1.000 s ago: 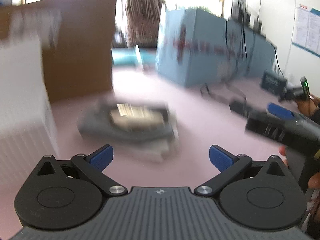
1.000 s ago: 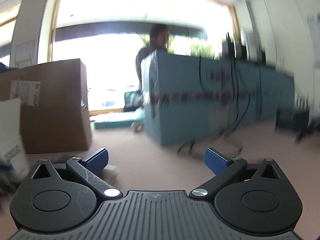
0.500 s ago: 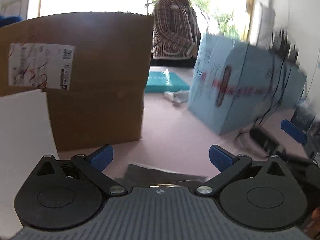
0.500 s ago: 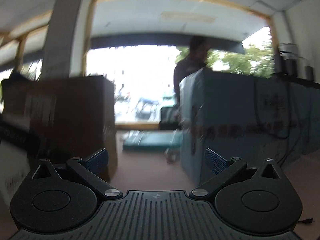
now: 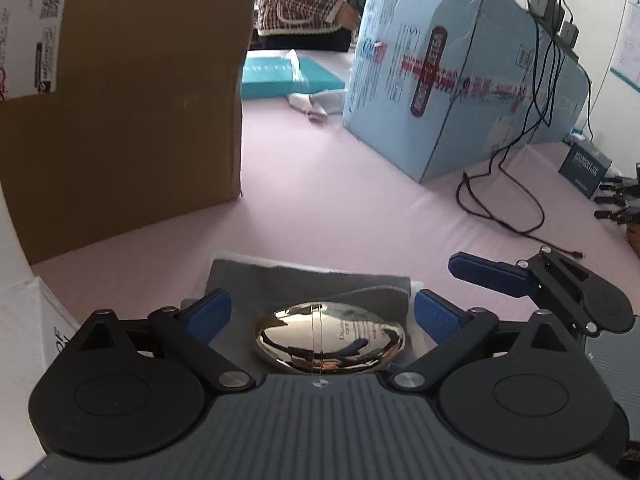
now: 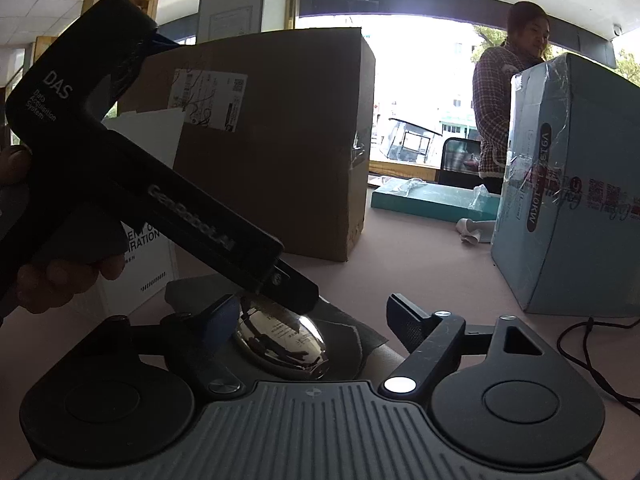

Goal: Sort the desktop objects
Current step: 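Close the left tool on the gold compact and lift it, then carry the held gold compact with the left tool to the white box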

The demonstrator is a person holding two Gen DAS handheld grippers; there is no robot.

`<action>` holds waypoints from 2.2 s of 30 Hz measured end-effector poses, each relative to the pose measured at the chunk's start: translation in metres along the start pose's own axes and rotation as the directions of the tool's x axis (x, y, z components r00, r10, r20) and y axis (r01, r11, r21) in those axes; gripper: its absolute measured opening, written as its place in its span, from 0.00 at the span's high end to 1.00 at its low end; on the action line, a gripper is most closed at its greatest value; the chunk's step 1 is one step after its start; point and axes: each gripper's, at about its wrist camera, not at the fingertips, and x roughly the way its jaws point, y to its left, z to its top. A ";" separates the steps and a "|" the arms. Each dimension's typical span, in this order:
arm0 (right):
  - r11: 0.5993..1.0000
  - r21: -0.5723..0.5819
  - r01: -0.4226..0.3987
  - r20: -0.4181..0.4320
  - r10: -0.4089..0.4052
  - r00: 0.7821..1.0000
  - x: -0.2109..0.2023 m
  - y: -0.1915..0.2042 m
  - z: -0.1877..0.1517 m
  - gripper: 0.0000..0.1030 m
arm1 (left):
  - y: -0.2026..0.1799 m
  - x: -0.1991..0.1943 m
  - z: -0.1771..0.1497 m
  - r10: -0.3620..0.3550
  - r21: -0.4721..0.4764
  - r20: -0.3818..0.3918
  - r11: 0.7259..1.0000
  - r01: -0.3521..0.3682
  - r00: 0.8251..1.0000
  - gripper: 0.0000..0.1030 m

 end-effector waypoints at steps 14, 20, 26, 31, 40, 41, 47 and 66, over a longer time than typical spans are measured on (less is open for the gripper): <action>1.000 -0.015 -0.013 -0.103 0.011 0.995 0.016 0.016 -0.007 0.39 | 0.008 0.025 -0.007 -0.020 -0.083 -0.072 0.996 0.014 0.997 0.23; 0.999 -0.023 -0.031 -0.160 0.027 0.987 0.027 0.020 -0.010 0.39 | 0.013 0.028 -0.007 -0.041 -0.118 -0.073 0.992 0.033 0.997 0.22; 0.997 0.060 -0.047 -0.183 0.057 0.981 0.034 0.011 -0.008 0.39 | 0.014 0.029 -0.007 -0.049 -0.132 -0.063 0.990 0.040 0.997 0.22; 0.998 0.050 -0.033 -0.176 0.042 0.983 0.034 0.014 -0.008 0.43 | 0.016 0.029 -0.007 -0.052 -0.145 -0.054 0.988 0.043 0.997 0.23; 0.998 0.052 -0.030 -0.083 0.034 0.996 0.019 0.015 -0.004 0.45 | 0.014 0.010 -0.002 -0.058 -0.132 0.007 0.990 0.058 0.998 0.24; 0.998 0.056 -0.032 -0.073 0.036 0.997 0.016 0.014 -0.002 0.45 | 0.013 0.007 -0.001 -0.060 -0.128 0.016 0.990 0.061 0.998 0.24; 0.995 0.092 -0.050 0.011 0.049 0.999 -0.001 0.009 0.008 0.45 | 0.009 -0.013 0.005 -0.080 -0.118 0.074 0.989 0.088 0.994 0.25; 0.994 0.081 -0.074 0.197 0.057 0.979 -0.031 0.004 0.028 0.46 | -0.007 -0.069 0.011 -0.106 -0.052 0.206 0.992 0.118 0.973 0.24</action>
